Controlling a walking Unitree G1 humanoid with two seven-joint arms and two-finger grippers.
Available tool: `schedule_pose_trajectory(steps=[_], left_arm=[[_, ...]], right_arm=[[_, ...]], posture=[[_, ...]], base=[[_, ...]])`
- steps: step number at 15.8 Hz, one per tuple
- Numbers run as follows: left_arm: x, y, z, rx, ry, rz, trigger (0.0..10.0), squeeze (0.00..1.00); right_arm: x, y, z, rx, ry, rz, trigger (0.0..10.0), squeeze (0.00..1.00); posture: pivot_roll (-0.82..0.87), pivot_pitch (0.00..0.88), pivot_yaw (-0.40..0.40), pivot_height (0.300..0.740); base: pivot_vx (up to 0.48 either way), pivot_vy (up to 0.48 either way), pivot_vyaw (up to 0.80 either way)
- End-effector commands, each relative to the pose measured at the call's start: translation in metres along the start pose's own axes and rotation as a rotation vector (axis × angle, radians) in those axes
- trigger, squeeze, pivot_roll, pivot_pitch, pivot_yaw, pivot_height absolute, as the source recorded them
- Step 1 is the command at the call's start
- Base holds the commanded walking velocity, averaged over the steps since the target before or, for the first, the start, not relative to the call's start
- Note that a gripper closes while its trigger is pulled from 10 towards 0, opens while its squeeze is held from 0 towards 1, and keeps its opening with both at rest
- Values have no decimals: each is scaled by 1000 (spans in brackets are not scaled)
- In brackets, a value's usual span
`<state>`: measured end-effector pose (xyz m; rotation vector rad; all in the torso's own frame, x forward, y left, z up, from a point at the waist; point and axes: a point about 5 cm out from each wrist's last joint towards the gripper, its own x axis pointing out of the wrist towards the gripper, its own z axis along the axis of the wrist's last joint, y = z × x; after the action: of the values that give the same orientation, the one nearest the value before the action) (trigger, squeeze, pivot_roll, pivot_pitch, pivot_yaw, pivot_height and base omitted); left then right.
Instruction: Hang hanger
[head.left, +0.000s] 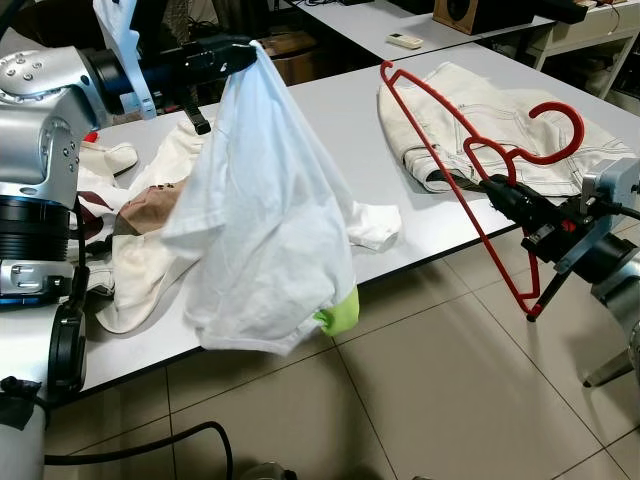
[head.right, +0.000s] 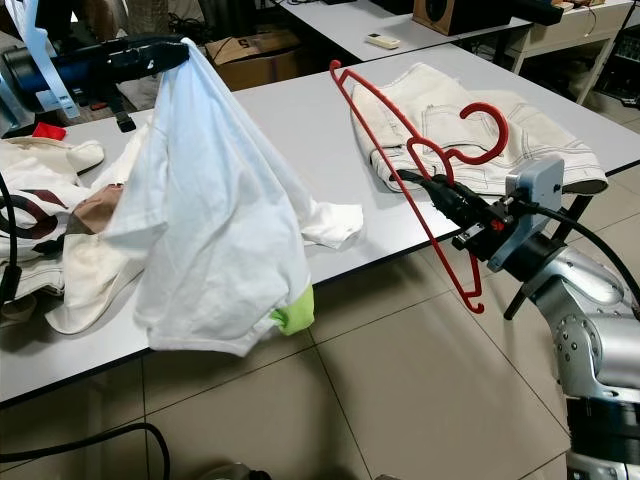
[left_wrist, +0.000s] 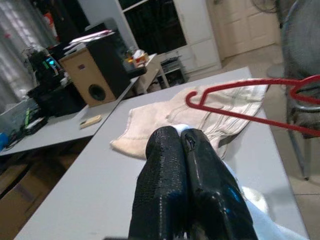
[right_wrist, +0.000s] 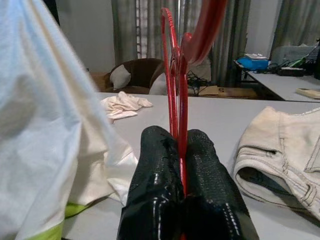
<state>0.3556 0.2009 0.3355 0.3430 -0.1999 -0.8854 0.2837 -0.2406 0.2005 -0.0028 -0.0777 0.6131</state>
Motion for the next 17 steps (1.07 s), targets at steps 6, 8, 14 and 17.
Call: schedule_pose_trajectory(steps=[6, 8, 14, 17], left_arm=[[34, 8, -42, 116, 226, 150, 0, 0], [56, 8, -44, 213, 288, 211, 0, 0], [67, 33, 114, 911, -54, 590, 0, 0], [80, -4, 46, 956, -126, 308, 0, 0]], right_arm=[[4, -10, -4, -4, 13, -101, 10000, 0], [8, -18, -2, -12, 8, -164, 10000, 0], [1, -39, 21, -69, -107, -367, 10000, 0], [4, -24, 13, -53, -140, -372, 10000, 0]], posture=[[-108, 0, 75, 740], [-113, 0, 76, 740], [-138, 0, 105, 740], [-135, 0, 116, 740]], base=[[0, 0, 0], [0, 0, 0], [0, 0, 0], [0, 0, 0]])
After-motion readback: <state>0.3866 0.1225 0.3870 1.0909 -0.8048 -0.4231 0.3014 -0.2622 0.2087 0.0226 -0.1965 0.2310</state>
